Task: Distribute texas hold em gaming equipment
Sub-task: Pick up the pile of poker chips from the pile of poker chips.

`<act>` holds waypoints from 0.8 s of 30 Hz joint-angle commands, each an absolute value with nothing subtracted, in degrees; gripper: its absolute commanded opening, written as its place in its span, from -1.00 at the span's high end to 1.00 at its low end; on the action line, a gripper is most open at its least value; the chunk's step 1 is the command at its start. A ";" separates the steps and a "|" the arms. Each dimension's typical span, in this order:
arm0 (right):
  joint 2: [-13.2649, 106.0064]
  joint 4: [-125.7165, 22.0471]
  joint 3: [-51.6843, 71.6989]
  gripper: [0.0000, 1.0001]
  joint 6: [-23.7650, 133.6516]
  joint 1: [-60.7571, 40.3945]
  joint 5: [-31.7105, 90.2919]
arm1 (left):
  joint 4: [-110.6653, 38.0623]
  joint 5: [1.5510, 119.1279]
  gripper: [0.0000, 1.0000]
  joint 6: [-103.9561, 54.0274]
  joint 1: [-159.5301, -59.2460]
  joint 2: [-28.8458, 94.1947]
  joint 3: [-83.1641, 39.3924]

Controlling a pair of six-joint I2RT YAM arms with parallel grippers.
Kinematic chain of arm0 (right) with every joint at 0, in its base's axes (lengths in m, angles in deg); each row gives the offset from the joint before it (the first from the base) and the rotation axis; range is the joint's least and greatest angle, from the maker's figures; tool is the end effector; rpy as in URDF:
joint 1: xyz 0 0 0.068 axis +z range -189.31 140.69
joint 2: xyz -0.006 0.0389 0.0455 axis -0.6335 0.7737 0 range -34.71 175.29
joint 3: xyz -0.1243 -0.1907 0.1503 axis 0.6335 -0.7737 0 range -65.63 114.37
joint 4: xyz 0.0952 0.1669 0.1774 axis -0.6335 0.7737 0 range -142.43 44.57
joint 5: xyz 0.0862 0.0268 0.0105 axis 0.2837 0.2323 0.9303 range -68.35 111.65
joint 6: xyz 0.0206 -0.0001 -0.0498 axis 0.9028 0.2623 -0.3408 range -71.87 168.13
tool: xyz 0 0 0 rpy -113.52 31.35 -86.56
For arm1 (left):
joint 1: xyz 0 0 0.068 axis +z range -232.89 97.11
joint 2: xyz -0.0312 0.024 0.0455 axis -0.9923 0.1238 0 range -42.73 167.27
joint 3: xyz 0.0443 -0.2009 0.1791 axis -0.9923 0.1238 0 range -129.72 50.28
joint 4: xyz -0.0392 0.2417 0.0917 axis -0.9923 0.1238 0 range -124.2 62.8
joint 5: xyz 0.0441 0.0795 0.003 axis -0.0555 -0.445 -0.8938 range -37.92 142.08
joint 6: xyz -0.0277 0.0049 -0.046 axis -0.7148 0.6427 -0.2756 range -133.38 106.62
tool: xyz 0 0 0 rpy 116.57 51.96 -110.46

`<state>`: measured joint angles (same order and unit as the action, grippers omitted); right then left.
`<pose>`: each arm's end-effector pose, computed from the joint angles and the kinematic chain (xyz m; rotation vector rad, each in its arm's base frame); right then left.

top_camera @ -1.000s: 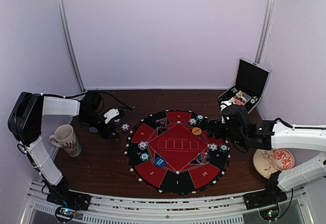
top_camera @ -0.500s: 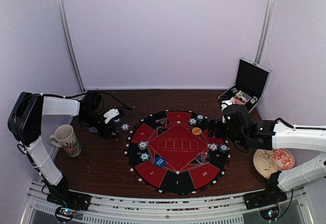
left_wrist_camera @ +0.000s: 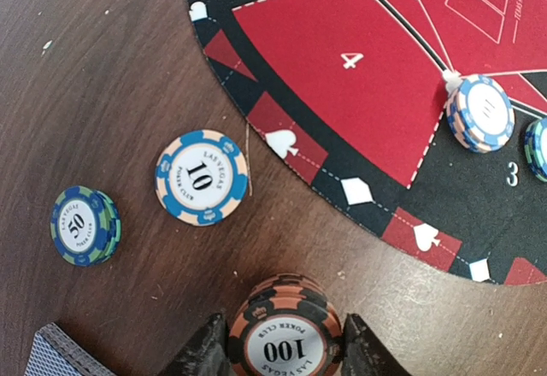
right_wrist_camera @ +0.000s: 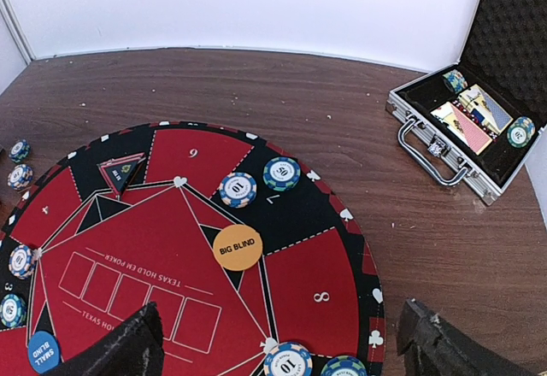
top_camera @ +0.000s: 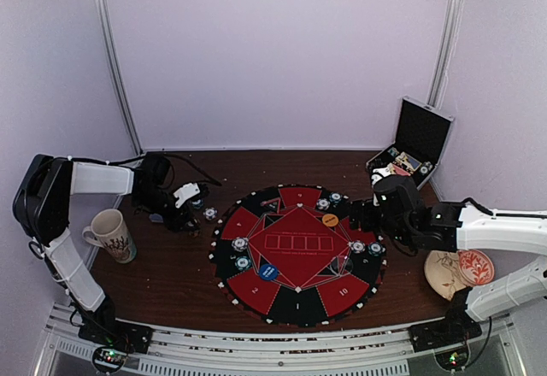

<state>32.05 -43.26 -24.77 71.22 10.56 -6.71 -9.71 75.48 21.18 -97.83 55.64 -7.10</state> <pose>0.1731 0.1792 0.2424 -0.2169 2.0975 0.2213 0.3123 -0.0980 0.1621 1.2045 2.3304 -0.4376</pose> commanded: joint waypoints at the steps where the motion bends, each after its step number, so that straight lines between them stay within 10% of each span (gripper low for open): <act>1: 30.94 -43.54 -25.27 -0.92 71.07 10.80 -8.14 | -9.02 76.46 0.12 22.04 -97.38 54.19 -6.76; 13: 31.38 -43.64 -25.25 -0.92 70.93 10.83 -8.52 | -8.26 77.39 0.83 22.09 -97.39 51.98 -6.77; 24: 31.19 -43.73 -25.33 -0.92 70.98 10.81 -8.58 | -8.84 82.53 0.98 22.83 -97.60 44.91 -4.77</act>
